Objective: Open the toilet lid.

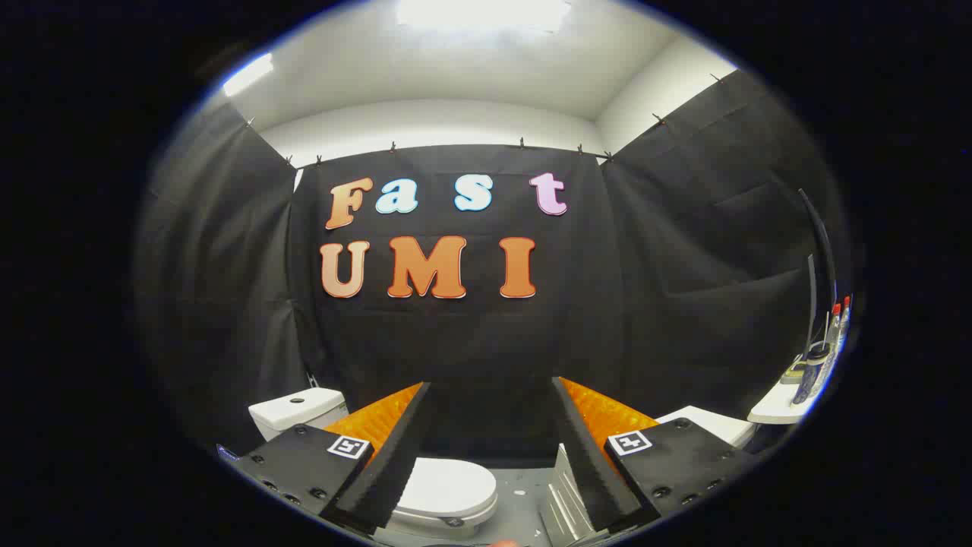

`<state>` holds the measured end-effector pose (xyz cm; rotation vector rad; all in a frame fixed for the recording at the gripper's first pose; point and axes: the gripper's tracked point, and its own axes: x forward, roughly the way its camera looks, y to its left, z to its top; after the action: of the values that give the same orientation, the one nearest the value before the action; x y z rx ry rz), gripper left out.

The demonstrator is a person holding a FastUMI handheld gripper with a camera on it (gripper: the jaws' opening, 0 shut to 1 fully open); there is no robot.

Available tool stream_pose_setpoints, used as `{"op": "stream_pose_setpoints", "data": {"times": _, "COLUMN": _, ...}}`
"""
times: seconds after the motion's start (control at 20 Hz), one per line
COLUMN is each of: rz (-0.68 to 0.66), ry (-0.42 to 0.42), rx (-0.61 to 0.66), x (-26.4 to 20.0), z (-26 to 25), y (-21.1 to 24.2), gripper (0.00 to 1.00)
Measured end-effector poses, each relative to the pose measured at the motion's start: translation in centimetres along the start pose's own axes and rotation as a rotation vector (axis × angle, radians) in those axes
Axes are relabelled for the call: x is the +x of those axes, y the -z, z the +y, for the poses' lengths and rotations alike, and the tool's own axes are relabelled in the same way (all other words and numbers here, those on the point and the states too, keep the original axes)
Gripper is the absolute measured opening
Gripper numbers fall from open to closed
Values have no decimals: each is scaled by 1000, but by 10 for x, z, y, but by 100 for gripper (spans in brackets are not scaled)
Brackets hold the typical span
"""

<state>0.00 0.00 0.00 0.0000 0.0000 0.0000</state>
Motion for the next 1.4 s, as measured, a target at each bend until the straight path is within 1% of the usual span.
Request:
{"op": "stream_pose_setpoints", "data": {"times": 0.2, "rz": 13, "ry": 9, "rx": 5, "x": 4, "z": -7, "y": 6, "gripper": 98}}
{"op": "stream_pose_setpoints", "data": {"times": 0.6, "rz": 21, "ry": 58, "rx": 2, "x": 11, "z": -28, "y": 10, "gripper": 98}}
{"op": "stream_pose_setpoints", "data": {"times": 1.4, "rz": -14, "ry": 56, "rx": -30, "x": 16, "z": -25, "y": 9, "gripper": 98}}
